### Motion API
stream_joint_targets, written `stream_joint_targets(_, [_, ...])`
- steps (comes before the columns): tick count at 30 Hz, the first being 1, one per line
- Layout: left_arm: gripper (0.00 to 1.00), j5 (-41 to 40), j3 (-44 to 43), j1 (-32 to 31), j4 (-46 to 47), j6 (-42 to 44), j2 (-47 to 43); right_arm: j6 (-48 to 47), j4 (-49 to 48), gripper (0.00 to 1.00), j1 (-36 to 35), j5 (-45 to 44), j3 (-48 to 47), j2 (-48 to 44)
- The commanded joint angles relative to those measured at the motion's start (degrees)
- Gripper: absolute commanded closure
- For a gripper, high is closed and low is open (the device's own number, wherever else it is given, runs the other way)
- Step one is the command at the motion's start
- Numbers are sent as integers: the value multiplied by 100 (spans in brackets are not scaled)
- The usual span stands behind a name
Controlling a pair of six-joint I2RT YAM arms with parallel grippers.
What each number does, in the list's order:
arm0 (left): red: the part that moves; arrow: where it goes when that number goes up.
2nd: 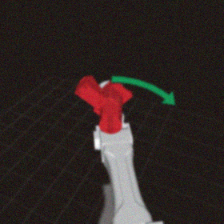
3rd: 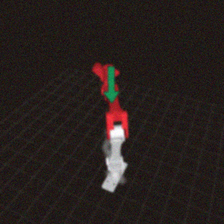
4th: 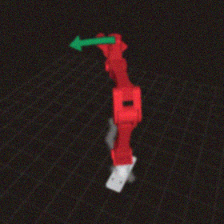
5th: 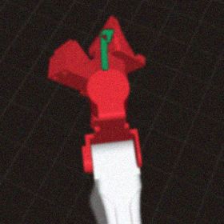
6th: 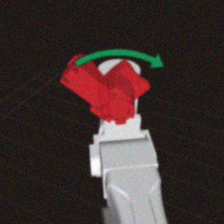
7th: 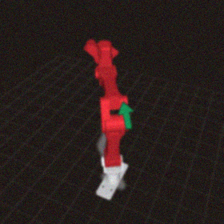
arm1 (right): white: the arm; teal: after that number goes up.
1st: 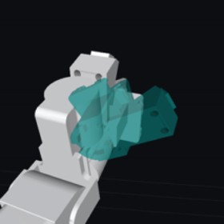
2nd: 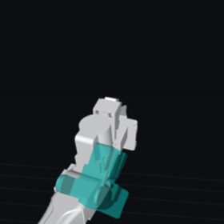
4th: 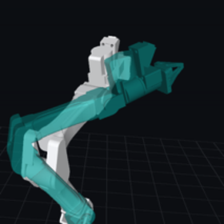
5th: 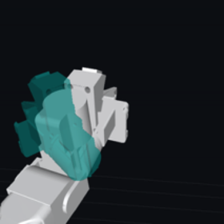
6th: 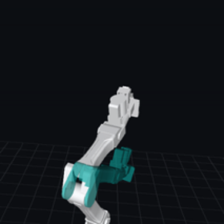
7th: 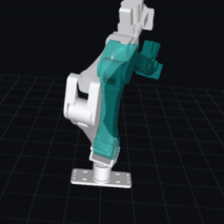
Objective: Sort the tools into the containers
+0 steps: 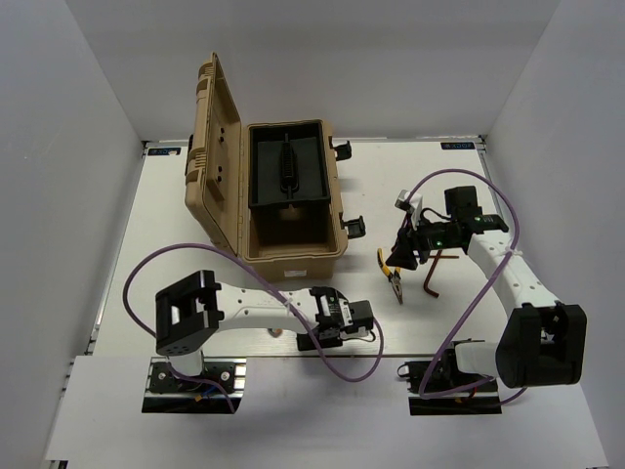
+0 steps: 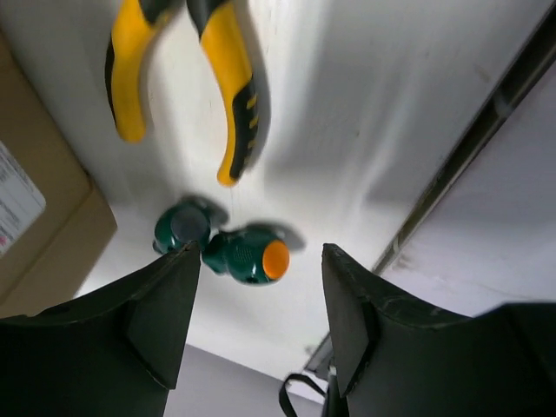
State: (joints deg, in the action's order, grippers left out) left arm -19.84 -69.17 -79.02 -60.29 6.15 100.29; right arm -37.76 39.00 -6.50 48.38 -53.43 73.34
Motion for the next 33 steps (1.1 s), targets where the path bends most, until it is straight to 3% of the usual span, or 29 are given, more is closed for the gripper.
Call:
stream_joint_targets(1, [31, 111, -194, -25, 508, 447, -88, -100, 20, 44, -27, 216, 113, -224])
stream_joint_targets(14, [35, 146, 316, 396, 1889, 790, -159, -118, 55, 44, 0, 242, 131, -285])
stream_joint_targets(27, [48, 1192, 501, 695, 1881, 896, 245, -118, 46, 44, 0, 242, 140, -347])
stream_joint_targets(30, [54, 1447, 448, 695, 1828, 896, 456, -127, 55, 44, 9, 233, 131, -355])
stream_joint_targets(33, [72, 1562, 387, 643, 1767, 896, 728, -135, 46, 44, -9, 233, 131, -364])
